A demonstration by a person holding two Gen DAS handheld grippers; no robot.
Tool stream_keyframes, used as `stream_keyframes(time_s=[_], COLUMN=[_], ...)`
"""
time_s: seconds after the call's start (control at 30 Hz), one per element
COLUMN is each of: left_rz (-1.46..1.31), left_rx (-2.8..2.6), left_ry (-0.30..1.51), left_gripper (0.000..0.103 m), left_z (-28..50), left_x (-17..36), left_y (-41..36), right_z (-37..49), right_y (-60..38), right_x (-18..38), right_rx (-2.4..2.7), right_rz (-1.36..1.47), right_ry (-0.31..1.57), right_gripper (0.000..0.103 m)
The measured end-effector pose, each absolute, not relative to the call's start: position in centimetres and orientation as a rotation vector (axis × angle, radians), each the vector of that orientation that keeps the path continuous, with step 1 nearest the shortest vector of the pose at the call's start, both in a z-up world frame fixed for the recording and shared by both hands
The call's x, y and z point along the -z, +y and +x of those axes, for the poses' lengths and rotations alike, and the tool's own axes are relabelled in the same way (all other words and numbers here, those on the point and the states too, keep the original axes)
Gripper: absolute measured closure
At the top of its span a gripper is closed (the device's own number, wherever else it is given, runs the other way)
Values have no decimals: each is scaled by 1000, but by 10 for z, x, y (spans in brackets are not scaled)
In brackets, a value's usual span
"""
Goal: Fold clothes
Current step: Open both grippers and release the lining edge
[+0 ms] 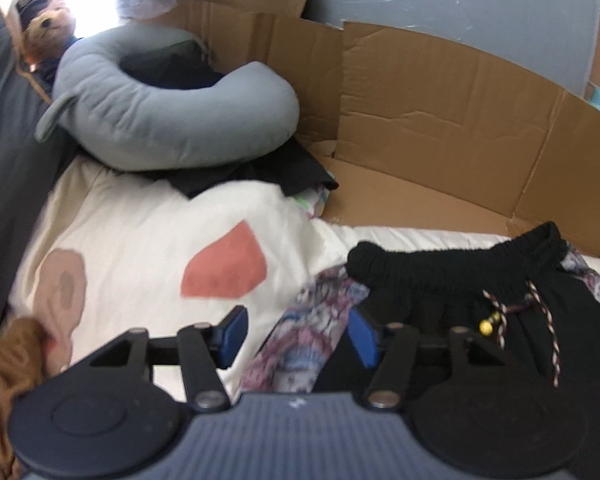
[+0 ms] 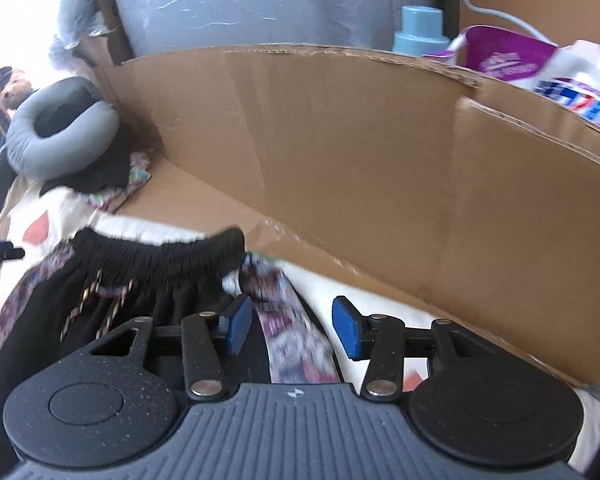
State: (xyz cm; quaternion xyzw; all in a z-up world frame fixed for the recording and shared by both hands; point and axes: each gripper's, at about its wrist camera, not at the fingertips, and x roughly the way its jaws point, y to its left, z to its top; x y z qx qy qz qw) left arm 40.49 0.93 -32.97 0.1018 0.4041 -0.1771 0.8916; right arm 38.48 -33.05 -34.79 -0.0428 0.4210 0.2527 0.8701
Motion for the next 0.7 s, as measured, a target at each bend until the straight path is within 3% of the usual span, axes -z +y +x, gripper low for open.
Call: stream_keyframes(time_s=[0.7], left_rz=[229], left_rx=[264], left_ry=[928], left_gripper=[43], left_z=[309], left_x=[300], left_y=[96], right_z=[239], right_y=[-473], right_x=[384], right_rx=[-327], right_rz=[-203], right_ry=[1021], right_gripper=[54])
